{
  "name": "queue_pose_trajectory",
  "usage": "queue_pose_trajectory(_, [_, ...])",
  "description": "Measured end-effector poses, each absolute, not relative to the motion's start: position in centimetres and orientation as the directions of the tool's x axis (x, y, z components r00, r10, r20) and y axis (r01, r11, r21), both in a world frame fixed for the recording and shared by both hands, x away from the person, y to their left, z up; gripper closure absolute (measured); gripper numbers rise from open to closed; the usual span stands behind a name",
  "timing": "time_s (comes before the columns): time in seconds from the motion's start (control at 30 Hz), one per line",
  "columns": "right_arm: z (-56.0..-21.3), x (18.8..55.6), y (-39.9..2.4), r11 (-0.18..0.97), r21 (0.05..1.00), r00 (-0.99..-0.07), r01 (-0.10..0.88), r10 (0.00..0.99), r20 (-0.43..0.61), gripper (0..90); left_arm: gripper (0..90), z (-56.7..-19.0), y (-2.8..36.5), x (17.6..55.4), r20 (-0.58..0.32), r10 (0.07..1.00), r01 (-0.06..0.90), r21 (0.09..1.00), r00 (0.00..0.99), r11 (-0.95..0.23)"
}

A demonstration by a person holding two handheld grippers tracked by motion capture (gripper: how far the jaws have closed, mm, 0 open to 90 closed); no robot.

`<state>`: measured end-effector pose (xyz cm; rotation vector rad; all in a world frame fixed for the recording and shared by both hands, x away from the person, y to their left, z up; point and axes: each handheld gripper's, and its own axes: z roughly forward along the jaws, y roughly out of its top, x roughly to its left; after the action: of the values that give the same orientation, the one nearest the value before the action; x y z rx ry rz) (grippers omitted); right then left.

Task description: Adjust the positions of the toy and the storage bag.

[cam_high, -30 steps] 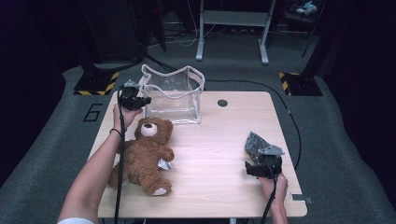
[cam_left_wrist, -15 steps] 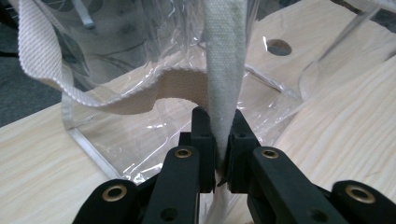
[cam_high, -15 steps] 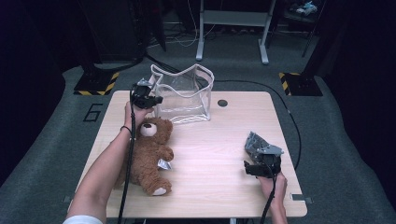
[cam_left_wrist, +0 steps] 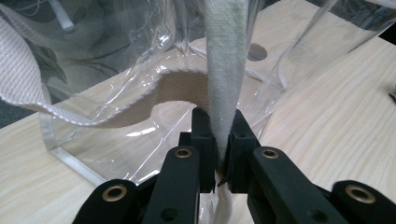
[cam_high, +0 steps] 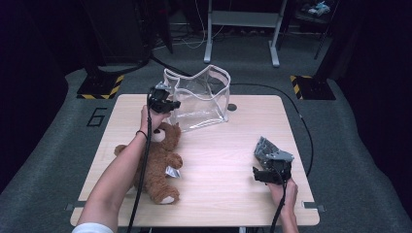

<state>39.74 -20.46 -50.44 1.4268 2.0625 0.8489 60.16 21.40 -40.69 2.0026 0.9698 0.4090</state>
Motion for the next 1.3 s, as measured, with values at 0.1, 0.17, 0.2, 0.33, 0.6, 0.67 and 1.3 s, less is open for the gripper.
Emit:
queue_pose_trajectory(0.1, [-50.4,39.8,-20.4,0.258,0.727,-0.334,0.637,0.942,-0.042,9.2,84.5,-40.6,20.7,60.2,-0.062,0.757,0.481,0.805,0.65,-0.347])
queue_pose_trajectory(0.17, [-50.4,39.8,-20.4,0.261,0.727,-0.336,0.636,0.941,-0.044,9.2,84.5,-40.6,20.2,60.2,-0.062,0.757,0.482,0.805,0.65,-0.347])
queue_pose_trajectory(0.2, [-50.4,39.8,-20.4,0.261,0.727,-0.336,0.635,0.941,-0.044,9.2,84.5,-40.6,20.1,60.3,-0.059,0.754,0.481,0.802,0.654,-0.355])
queue_pose_trajectory(0.33, [-50.4,39.8,-20.4,0.259,0.727,-0.334,0.636,0.941,-0.043,9.3,84.5,-40.5,19.2,60.4,-0.068,0.758,0.494,0.795,0.649,-0.352])
queue_pose_trajectory(0.6, [-50.4,39.7,-20.5,0.26,0.727,-0.335,0.635,0.941,-0.044,9.3,84.6,-40.2,17.4,60.1,-0.051,0.752,0.498,0.778,0.657,-0.383])
queue_pose_trajectory(0.67, [-50.4,39.7,-20.5,0.255,0.728,-0.332,0.637,0.942,-0.039,9.3,84.7,-40.1,16.9,60.0,-0.049,0.746,0.495,0.776,0.664,-0.39])
queue_pose_trajectory(1.3, [-49.9,40.1,-20.3,0.27,0.728,-0.344,0.63,0.938,-0.05,9.3,85.0,-40.8,15.0,56.6,-0.056,0.681,0.443,0.797,0.73,-0.409])
